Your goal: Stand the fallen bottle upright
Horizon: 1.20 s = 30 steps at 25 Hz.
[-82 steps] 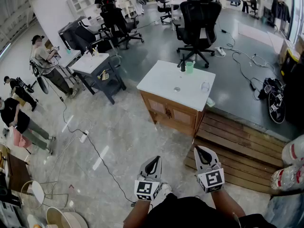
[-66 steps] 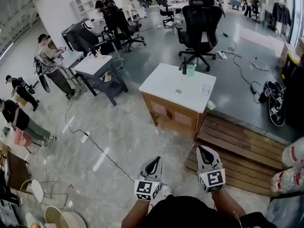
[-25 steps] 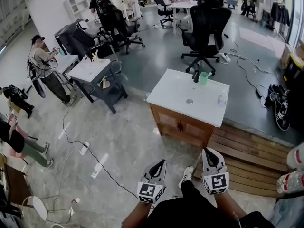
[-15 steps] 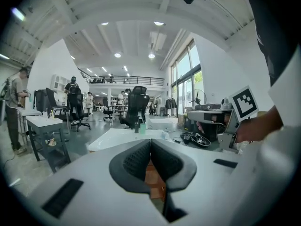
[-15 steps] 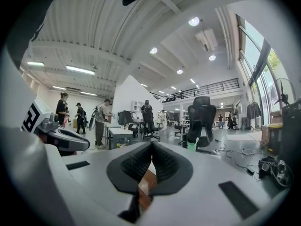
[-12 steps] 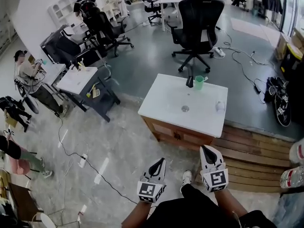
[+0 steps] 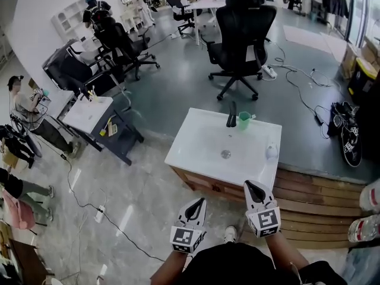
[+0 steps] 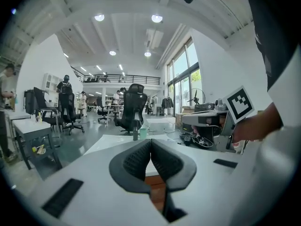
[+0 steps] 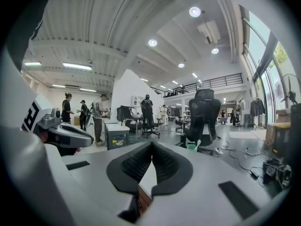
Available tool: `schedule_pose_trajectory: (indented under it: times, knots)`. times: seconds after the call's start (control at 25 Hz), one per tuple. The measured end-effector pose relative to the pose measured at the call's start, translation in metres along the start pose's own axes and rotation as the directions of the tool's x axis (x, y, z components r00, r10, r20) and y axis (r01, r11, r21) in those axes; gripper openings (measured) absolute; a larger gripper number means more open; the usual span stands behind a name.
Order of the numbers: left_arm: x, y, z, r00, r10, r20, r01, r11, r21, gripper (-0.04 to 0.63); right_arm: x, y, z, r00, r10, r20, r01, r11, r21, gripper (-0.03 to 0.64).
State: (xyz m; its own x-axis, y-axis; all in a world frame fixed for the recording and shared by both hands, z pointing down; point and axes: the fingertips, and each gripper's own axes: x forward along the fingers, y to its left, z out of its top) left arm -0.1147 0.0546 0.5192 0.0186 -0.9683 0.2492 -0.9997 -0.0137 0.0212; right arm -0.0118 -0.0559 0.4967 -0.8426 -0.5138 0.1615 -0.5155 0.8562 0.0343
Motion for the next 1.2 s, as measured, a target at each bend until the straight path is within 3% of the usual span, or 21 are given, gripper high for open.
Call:
schedule_pose_trajectory:
  times: [0.48, 0.68, 1.2]
  knots:
    - [0.098, 0.046, 0.054, 0.998, -0.003, 0.058, 0.001, 0.999, 0.046, 0.018, 0.058, -0.074, 0.021, 0.998, -0.057, 0.023, 0.056, 0.998, 0.016, 0.017]
    - [0.141, 0.074, 0.064, 0.997, -0.037, 0.064, 0.034, 0.998, 0.05, 0.018, 0.097, -0.095, 0.025, 0.995, -0.092, 0.022, 0.092, 0.996, 0.017, 0.017]
    - [0.264, 0.189, 0.104, 0.983, -0.171, 0.067, 0.165, 0.983, 0.08, 0.018, 0.201, -0.149, 0.037, 0.952, -0.302, -0.041, 0.304, 0.952, 0.036, 0.02]
